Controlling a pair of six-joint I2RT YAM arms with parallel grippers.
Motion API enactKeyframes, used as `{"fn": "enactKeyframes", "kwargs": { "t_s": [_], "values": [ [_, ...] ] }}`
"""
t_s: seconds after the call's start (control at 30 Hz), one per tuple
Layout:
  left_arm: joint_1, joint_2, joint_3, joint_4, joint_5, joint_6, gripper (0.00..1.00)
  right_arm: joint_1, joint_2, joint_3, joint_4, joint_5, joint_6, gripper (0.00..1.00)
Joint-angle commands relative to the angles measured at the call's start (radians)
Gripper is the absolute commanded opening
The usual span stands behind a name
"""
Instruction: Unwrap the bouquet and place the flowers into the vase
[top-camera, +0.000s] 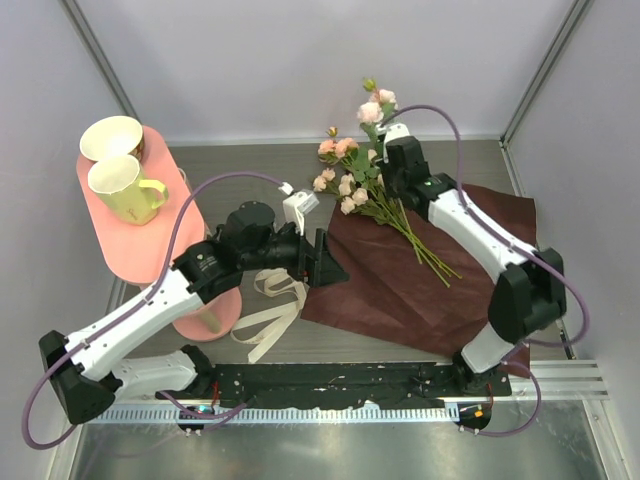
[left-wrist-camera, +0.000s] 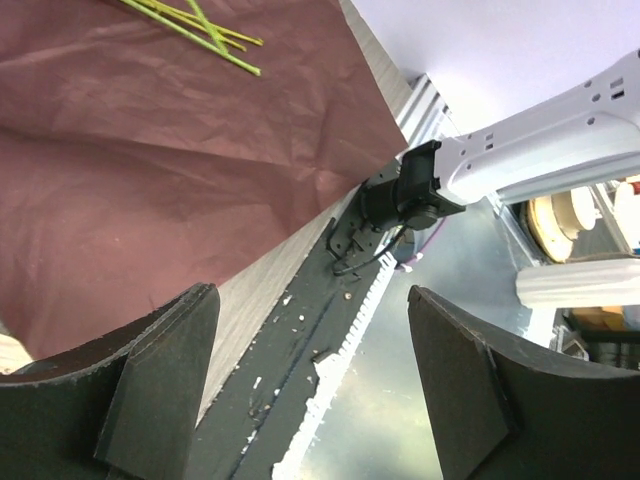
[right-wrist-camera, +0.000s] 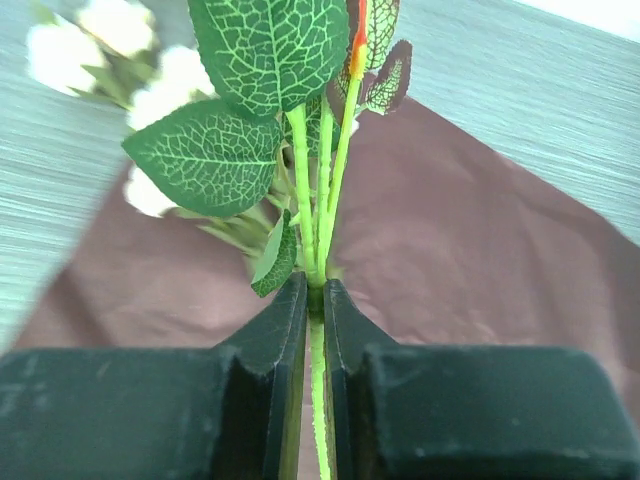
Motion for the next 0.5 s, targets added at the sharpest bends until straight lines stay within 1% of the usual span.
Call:
{"fn": "enactKeyframes", "kwargs": {
  "t_s": [0.0, 0.03, 0.07, 0.1, 0.13, 0.17, 0.2, 0.23, 0.3, 0.37, 0.4, 0.47],
  "values": [
    [-0.001, 0.03, 0.077, 0.074, 0.085, -0.053, 0.79, 0.014, -0.274, -0.121, 0.165, -0.262, 0.302, 0.01],
    [-0.002, 0.033, 0.086, 0.079, 0.086, -0.059, 0.78, 0.016, -0.314, -0.161, 0.199, -0.305, 0.341, 0.01],
    [-0.001, 0.039, 0.096, 0.083, 0.085, -0.062, 0.77, 0.016, -0.359, -0.2, 0.231, -0.406, 0.373, 0.01],
    [-0.001, 0.04, 0.118, 0.089, 0.082, -0.068, 0.77, 0.016, -0.397, -0.27, 0.277, -0.435, 0.433, 0.01],
    [-0.001, 0.045, 0.126, 0.097, 0.077, -0.074, 0.77, 0.017, -0.472, -0.302, 0.296, -0.465, 0.455, 0.01],
    [-0.001, 0.05, 0.132, 0.12, 0.071, -0.079, 0.77, 0.017, -0.506, -0.368, 0.311, -0.518, 0.472, 0.01],
    [-0.002, 0.051, 0.142, 0.134, 0.068, -0.09, 0.77, 0.019, -0.535, -0.396, 0.339, -0.538, 0.493, 0.01],
    [-0.001, 0.059, 0.145, 0.149, 0.063, -0.094, 0.77, 0.019, -0.587, -0.416, 0.344, -0.557, 0.498, 0.01],
    [-0.001, 0.083, 0.155, 0.192, 0.037, -0.105, 0.76, 0.019, -0.621, -0.458, 0.365, -0.601, 0.507, 0.01],
    [-0.001, 0.109, 0.171, 0.229, 0.017, -0.122, 0.73, 0.021, -0.657, -0.481, 0.377, -0.62, 0.496, 0.01],
    [0.001, 0.143, 0.195, 0.237, 0.01, -0.125, 0.7, 0.021, -0.667, -0.485, 0.383, -0.635, 0.489, 0.01],
    [0.002, 0.178, 0.224, 0.246, -0.01, -0.125, 0.69, 0.024, -0.695, -0.497, 0.39, -0.672, 0.457, 0.01]
  ]
}}
